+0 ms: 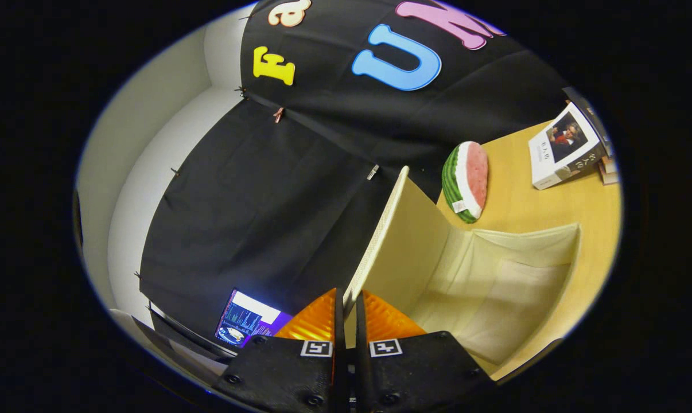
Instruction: Open the storage box then place both shoes into the box .Put the left shoe in first, then the right shoe, with the right side of both shoes facing outward in a uniform manner.
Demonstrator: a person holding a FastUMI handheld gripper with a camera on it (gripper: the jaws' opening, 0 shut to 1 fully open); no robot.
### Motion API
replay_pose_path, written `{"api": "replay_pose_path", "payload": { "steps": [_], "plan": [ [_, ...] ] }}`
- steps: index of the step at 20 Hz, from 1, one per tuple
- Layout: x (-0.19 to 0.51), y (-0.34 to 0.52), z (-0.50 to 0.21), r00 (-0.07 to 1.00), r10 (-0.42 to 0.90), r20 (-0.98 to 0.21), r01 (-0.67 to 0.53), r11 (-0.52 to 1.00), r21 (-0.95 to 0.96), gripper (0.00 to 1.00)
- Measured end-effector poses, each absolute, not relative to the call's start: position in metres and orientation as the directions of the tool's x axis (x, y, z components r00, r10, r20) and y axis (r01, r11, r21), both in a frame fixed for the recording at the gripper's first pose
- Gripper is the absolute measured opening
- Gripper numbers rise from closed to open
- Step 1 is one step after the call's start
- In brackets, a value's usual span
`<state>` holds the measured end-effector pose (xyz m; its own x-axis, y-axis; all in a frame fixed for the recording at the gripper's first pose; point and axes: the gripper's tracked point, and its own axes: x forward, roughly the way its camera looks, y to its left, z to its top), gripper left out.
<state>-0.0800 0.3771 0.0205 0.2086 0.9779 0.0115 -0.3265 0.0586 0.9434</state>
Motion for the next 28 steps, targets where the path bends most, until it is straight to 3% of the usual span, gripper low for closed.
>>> {"api": "replay_pose_path", "payload": {
  "steps": [2, 4, 9, 14, 18, 23, 28],
  "plan": [
    [-0.083, 0.397, 0.026, 0.179, 0.984, 0.020, -0.350, 0.045, 0.936, 0.14],
    [-0.084, 0.417, 0.029, 0.157, 0.987, 0.024, -0.369, 0.036, 0.929, 0.27],
    [-0.090, 0.437, 0.032, 0.134, 0.991, 0.027, -0.376, 0.025, 0.926, 0.92],
    [-0.084, 0.415, 0.026, 0.202, 0.979, -0.017, -0.402, 0.098, 0.910, 0.96],
    [-0.084, 0.357, -0.006, 0.356, 0.921, -0.157, -0.491, 0.328, 0.807, 0.96],
    [-0.089, 0.261, -0.067, 0.568, 0.734, -0.373, -0.454, 0.657, 0.602, 0.96],
    [-0.121, 0.160, -0.142, 0.621, 0.523, -0.584, -0.357, 0.852, 0.383, 0.98]
  ]
}}
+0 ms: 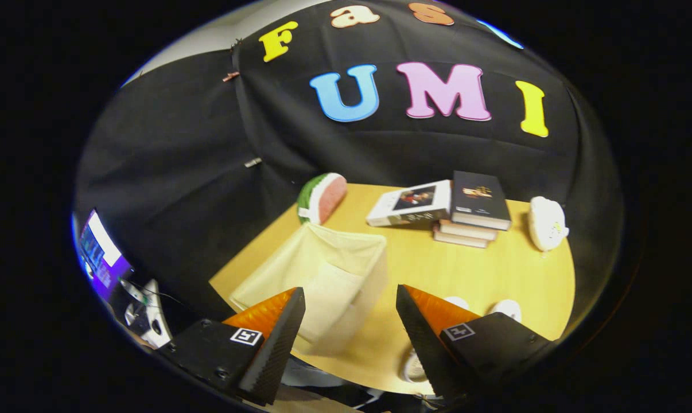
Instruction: Open the storage box then place both shoes into the box .Put the left shoe in first, then the right shoe, with the right side of both shoes facing outward in a uniform manner.
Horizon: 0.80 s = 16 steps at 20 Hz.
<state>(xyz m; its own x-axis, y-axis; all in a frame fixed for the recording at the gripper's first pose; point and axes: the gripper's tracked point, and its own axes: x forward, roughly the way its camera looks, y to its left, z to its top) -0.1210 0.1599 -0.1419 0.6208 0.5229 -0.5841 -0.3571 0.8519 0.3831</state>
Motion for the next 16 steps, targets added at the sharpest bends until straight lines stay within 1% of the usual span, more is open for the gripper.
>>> {"api": "replay_pose_path", "payload": {
  "steps": [3, 6, 9, 10, 11, 14, 15, 16],
  "plan": [
    [-0.146, 0.114, -0.189, 0.604, 0.429, -0.671, -0.305, 0.903, 0.303, 0.98],
    [-0.156, 0.086, -0.236, 0.583, 0.345, -0.736, -0.238, 0.938, 0.251, 0.98],
    [-0.156, 0.067, -0.275, 0.577, 0.293, -0.763, -0.187, 0.956, 0.226, 0.97],
    [-0.155, 0.065, -0.288, 0.572, 0.285, -0.769, -0.175, 0.958, 0.226, 0.94],
    [-0.153, 0.065, -0.300, 0.561, 0.283, -0.778, -0.166, 0.959, 0.229, 0.87],
    [-0.140, 0.072, -0.326, 0.551, 0.290, -0.782, -0.130, 0.956, 0.263, 0.81],
    [-0.136, 0.079, -0.333, 0.546, 0.304, -0.781, -0.129, 0.951, 0.281, 0.77],
    [-0.136, 0.085, -0.338, 0.537, 0.317, -0.782, -0.141, 0.947, 0.288, 0.77]
  ]
}}
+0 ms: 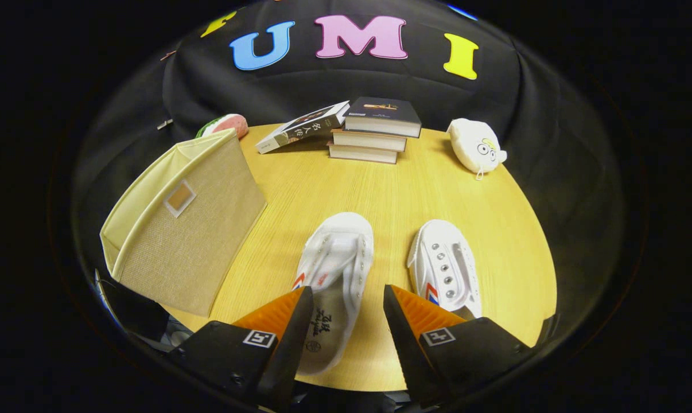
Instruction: Open the storage box then place both shoes into the box .Put the left shoe in first, then the right shoe, with the right side of both shoes facing outward in a uniform manner.
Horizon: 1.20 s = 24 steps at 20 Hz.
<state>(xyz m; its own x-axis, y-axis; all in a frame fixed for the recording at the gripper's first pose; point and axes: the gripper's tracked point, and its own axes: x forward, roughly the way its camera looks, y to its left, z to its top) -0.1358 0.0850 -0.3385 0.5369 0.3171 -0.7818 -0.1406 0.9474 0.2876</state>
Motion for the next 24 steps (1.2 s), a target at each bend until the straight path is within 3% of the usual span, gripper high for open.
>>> {"api": "replay_pose_path", "payload": {
  "steps": [3, 7, 13, 15, 18, 24],
  "plan": [
    [-0.145, 0.089, -0.340, 0.513, 0.332, -0.791, -0.179, 0.943, 0.280, 0.66],
    [-0.159, 0.071, -0.341, 0.495, 0.308, -0.812, -0.188, 0.951, 0.246, 0.66],
    [-0.118, 0.077, -0.372, 0.516, 0.231, -0.825, -0.109, 0.973, 0.204, 0.63],
    [-0.105, 0.077, -0.378, 0.551, 0.191, -0.812, -0.050, 0.979, 0.196, 0.36],
    [-0.101, 0.075, -0.377, 0.576, 0.180, -0.797, 0.051, 0.965, 0.255, 0.08],
    [-0.108, 0.080, -0.345, 0.581, 0.253, -0.774, 0.082, 0.927, 0.365, 0.05]
  ]
}}
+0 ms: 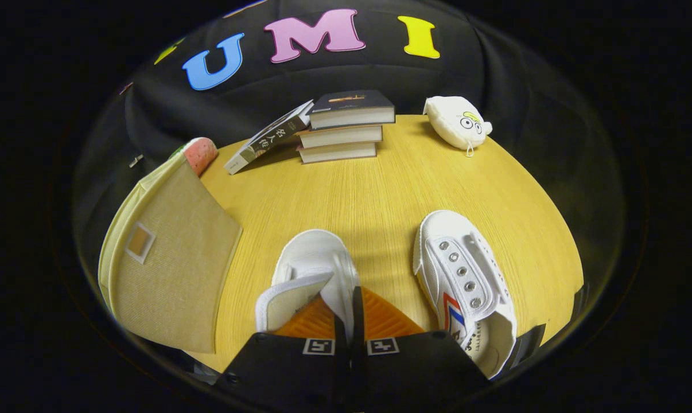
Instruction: Open the storage box then place both shoes into the box .Put the left shoe in first, then the right shoe, with the right side of both shoes facing outward in a uniform manner.
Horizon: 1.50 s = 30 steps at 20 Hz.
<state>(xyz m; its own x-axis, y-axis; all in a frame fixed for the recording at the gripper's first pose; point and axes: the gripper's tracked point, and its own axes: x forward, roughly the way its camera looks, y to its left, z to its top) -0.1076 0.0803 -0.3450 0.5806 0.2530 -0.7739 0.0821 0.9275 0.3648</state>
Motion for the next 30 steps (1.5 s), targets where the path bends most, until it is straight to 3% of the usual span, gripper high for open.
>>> {"api": "replay_pose_path", "payload": {
  "steps": [6, 12, 18, 26, 30],
  "plan": [
    [-0.079, 0.079, -0.241, 0.674, 0.267, -0.689, 0.070, 0.905, 0.420, 0.05],
    [-0.042, 0.141, -0.147, 0.700, 0.362, -0.615, 0.025, 0.849, 0.528, 0.05],
    [-0.052, 0.238, -0.134, 0.542, 0.478, -0.691, 0.075, 0.791, 0.607, 0.05],
    [-0.074, 0.324, -0.188, 0.278, 0.457, -0.845, 0.263, 0.810, 0.524, 0.06],
    [-0.058, 0.343, -0.205, 0.290, 0.400, -0.870, 0.286, 0.831, 0.477, 0.05]
  ]
}}
